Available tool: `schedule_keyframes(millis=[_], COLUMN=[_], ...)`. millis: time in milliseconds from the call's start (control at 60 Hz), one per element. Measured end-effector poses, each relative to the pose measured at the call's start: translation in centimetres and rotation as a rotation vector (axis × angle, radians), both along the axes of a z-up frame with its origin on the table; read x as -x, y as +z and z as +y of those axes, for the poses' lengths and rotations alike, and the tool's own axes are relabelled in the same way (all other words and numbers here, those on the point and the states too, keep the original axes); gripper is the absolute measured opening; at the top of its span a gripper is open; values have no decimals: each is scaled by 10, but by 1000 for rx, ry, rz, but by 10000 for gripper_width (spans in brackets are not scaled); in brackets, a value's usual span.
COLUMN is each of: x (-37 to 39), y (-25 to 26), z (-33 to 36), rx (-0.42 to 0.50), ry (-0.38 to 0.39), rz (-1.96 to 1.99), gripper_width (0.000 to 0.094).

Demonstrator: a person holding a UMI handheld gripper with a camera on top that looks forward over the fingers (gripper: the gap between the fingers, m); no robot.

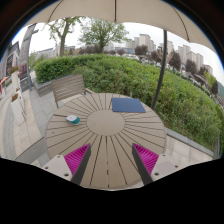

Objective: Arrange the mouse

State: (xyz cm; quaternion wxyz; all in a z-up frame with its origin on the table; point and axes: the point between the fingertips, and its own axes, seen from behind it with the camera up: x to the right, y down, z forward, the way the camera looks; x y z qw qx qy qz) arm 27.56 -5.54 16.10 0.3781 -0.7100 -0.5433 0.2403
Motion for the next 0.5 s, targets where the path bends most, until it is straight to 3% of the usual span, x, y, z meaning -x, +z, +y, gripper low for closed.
schedule_keyframes(millis=[500], x=[122], y=[-35], z=[-82], rx=[9], ry=[61], rz=[1], gripper_width=[846])
